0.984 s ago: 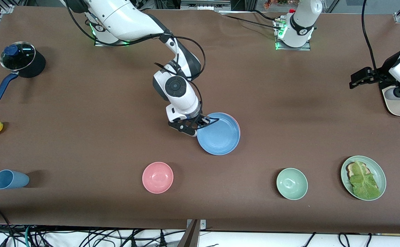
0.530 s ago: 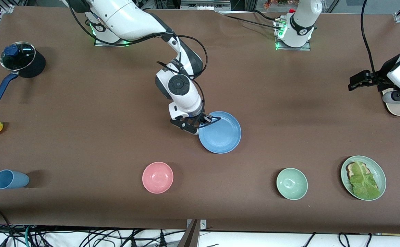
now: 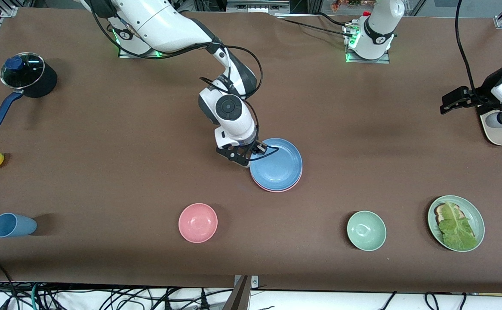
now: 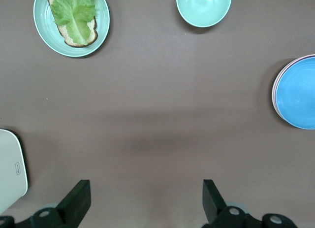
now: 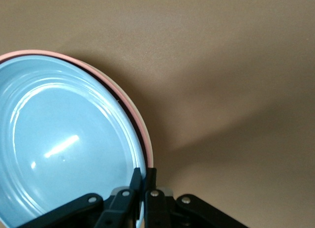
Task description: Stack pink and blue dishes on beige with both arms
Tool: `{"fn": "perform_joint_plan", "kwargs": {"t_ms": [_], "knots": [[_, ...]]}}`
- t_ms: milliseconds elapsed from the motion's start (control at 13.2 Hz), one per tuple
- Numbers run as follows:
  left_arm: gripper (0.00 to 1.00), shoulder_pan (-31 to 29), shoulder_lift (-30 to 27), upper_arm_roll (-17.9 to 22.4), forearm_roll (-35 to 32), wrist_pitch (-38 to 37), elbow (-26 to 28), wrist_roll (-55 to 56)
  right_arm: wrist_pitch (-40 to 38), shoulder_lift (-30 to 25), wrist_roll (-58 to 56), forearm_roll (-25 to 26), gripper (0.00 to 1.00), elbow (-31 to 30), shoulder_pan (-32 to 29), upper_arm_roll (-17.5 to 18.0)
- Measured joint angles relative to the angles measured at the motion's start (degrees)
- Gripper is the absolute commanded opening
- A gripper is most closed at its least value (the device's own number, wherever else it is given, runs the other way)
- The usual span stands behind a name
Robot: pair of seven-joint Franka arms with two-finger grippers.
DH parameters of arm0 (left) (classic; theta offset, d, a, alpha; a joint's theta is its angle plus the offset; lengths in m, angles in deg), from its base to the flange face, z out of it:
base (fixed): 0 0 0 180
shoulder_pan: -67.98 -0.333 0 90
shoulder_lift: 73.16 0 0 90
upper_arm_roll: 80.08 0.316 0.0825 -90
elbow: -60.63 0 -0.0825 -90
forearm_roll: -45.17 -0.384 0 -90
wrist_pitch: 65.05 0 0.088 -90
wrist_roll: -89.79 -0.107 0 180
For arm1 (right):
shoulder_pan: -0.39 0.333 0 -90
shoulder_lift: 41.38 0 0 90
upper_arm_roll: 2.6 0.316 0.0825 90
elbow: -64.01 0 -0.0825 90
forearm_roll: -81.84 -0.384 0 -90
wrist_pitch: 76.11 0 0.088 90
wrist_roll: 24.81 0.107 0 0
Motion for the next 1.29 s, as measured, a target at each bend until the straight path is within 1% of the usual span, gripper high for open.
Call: {"fn": "perform_joint_plan", "kwargs": {"t_ms": [151, 303, 378, 454, 530, 605, 757, 908, 984, 1059, 1211, 1286], "knots": [[1.0, 0.0, 0.1, 0.0, 0.0, 0.0, 0.0, 0.0, 0.0, -0.1, 0.0, 0.0, 0.6, 0.2, -0.1, -0.2], [1.0, 0.0, 0.1, 0.0, 0.0, 0.0, 0.0, 0.0, -0.8, -0.5, 0.0, 0.3, 0.75, 0.9, -0.2, -0.5], [1.0, 0.0, 0.1, 0.0, 0.0, 0.0, 0.0, 0.0, -2.4, -0.9, 0.0, 0.6, 0.79, 1.8, -0.2, -1.0], [1.0, 0.0, 0.1, 0.0, 0.0, 0.0, 0.0, 0.0, -5.0, -1.3, -0.1, 0.7, 0.87, 3.1, -0.3, -1.7], [1.0, 0.0, 0.1, 0.0, 0.0, 0.0, 0.0, 0.0, -8.1, -1.9, -0.5, 0.9, 0.87, 4.7, -0.4, -2.6], [1.0, 0.0, 0.1, 0.0, 0.0, 0.0, 0.0, 0.0, -11.7, -2.6, -2.0, 1.0, 0.97, 6.5, -0.8, -3.5], [1.0, 0.0, 0.1, 0.0, 0.0, 0.0, -0.1, 0.0, -17.5, -4.5, -9.4, 1.1, 0.99, 8.6, -3.3, -4.3], [1.0, 0.0, 0.2, 0.0, 0.0, 0.0, -0.1, 0.0, -22.5, -7.3, -19.1, 1.1, 1.0, 8.9, -7.4, -4.8], [1.0, 0.0, 0.2, 0.0, 0.0, 0.0, -0.1, 0.0, -24.9, -8.7, -23.9, 1.1, 1.0, 8.8, -9.1, -5.9], [1.0, 0.0, 0.2, 0.0, 0.0, 0.0, -0.1, 0.0, -26.3, -10.0, -27.8, 1.1, 1.0, 8.5, -9.9, -8.2], [1.0, 0.0, 0.2, 0.0, 0.0, 0.0, -0.1, 0.0, -28.5, -12.4, -33.8, 1.1, 1.0, 7.8, -10.4, -13.9], [1.0, 0.0, 0.2, 0.0, 0.0, 0.0, -0.1, 0.0, -31.4, -13.8, -37.4, 0.9, 1.0, 7.6, -10.7, -16.4]]}}
